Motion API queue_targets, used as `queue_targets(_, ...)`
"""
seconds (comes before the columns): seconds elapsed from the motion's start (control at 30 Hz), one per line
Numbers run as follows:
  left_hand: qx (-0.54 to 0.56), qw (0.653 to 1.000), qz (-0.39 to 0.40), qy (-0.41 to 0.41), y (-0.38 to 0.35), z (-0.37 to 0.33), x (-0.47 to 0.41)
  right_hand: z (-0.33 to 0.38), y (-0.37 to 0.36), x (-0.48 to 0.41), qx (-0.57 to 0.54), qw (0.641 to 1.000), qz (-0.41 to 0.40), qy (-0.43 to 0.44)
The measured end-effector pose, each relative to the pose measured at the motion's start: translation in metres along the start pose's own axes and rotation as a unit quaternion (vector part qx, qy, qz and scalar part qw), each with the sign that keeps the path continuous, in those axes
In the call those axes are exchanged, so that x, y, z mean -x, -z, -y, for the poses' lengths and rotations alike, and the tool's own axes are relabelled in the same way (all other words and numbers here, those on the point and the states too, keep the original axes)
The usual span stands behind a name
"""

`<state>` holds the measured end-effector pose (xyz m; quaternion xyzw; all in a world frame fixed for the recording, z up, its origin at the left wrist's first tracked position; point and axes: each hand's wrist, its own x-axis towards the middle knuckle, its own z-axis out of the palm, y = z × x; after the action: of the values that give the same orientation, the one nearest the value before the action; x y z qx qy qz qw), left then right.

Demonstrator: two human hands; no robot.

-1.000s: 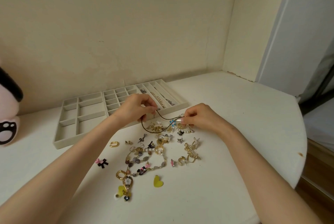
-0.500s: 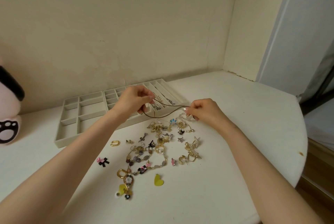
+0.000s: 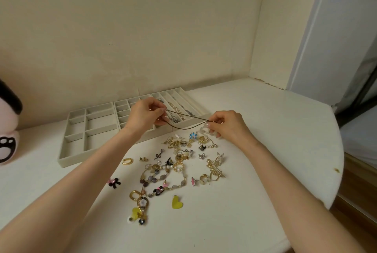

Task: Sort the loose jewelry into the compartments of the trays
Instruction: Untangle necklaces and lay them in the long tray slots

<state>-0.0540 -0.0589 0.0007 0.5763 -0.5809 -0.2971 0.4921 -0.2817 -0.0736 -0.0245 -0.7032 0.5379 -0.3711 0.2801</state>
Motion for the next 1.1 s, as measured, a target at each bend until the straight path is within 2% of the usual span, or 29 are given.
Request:
queue_targets(0.17, -0.051, 0.999, 0.014, -0.007, -0.002, -0.003, 0.005, 0.004, 0.006, 0.003, 0.038, 0.996, 0.080, -0.019)
queue_targets(0.3, -0.057, 0.996, 0.062, -0.008, -0.001, -0.007, 0.009, 0.009, 0.007, 0.007, -0.006, 0.990, 0.139, -0.026)
queue_targets(0.53, 0.025, 0.995, 0.095, 0.001, 0.004, -0.020, 0.007, 0.019, 0.018, 0.012, -0.125, 0.982, 0.137, -0.017)
queue_targets(0.67, 0.077, 0.993, 0.083, 0.025, 0.007, -0.024, 0.004, 0.019, 0.019, 0.011, -0.156, 0.980, 0.118, -0.024)
queue_targets(0.73, 0.059, 0.995, 0.074, 0.023, 0.006, -0.020, 0.003, 0.015, 0.015, 0.008, -0.126, 0.987, 0.093, -0.027)
queue_targets(0.87, 0.017, 0.997, 0.067, 0.022, 0.002, -0.009, 0.003, 0.001, 0.003, 0.003, 0.012, 0.998, 0.051, -0.019)
queue_targets(1.1, -0.021, 0.994, 0.105, 0.018, 0.002, -0.009, 0.006, 0.007, 0.005, 0.005, -0.003, 0.992, 0.118, -0.035)
